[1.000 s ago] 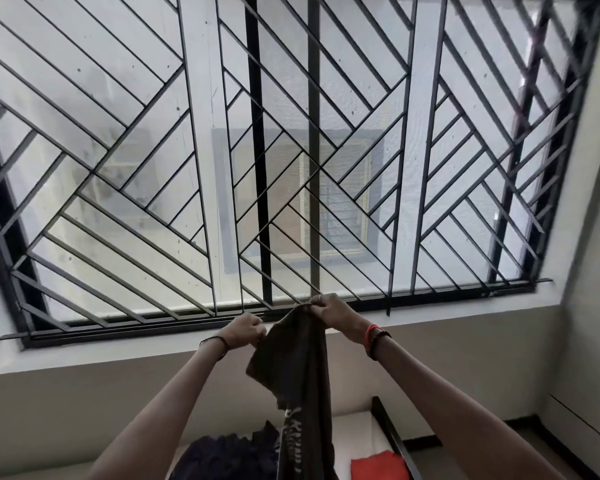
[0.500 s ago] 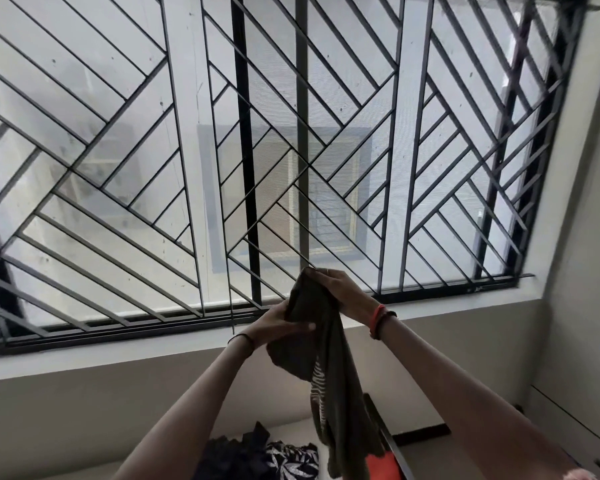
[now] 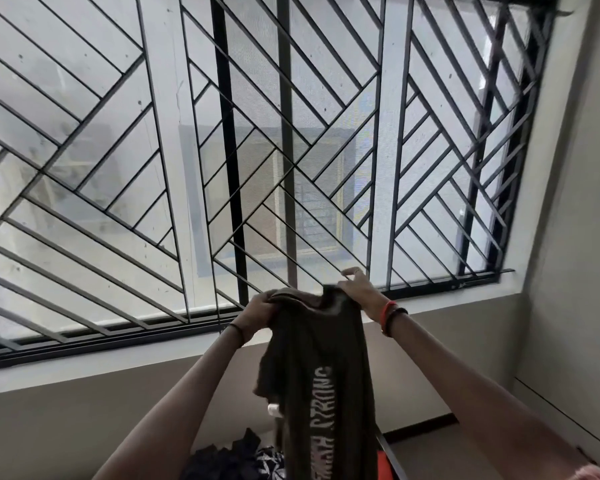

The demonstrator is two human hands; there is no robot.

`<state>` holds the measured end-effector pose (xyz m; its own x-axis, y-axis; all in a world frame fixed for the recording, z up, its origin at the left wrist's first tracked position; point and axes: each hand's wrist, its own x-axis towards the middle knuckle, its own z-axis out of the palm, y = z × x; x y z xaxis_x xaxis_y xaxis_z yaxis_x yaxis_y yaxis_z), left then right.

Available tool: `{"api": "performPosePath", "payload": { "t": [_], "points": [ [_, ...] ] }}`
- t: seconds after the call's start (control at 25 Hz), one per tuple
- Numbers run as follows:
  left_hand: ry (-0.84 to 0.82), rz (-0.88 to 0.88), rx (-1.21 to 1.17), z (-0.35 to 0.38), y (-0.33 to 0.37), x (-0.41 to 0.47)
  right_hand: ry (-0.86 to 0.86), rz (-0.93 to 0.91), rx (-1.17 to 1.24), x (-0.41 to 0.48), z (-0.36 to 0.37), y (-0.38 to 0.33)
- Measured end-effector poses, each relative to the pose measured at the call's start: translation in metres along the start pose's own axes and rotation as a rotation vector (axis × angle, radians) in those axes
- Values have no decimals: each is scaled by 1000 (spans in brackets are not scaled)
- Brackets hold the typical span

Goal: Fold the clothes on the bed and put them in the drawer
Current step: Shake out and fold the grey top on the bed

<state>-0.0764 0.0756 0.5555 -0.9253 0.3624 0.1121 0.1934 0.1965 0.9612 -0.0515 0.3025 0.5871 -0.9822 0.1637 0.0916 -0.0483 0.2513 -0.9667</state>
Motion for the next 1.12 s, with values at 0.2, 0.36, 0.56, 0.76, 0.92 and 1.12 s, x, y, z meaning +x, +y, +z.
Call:
{"api": "performPosePath", "payload": {
  "t": [0.2, 0.36, 0.56, 0.76, 0.92, 1.12],
  "points": [
    [-150, 114, 250, 27, 23, 9, -636, -71, -132, -15, 25, -8],
    [-146, 81, 177, 32, 22, 7, -656, -44, -232, -5, 29, -1],
    [-150, -75, -187, 16, 23, 0, -495, -92, -290, 4, 36, 9],
    [-331, -87, -70, 10, -2, -9, -218, -151, -110, 8, 42, -1],
    [-286, -144, 156, 7, -41, 1, -98, -119, 113, 13, 36, -13],
    [-140, -125, 229, 7, -59, 7, -54, -99, 99, 17, 9, -19]
  ]
}}
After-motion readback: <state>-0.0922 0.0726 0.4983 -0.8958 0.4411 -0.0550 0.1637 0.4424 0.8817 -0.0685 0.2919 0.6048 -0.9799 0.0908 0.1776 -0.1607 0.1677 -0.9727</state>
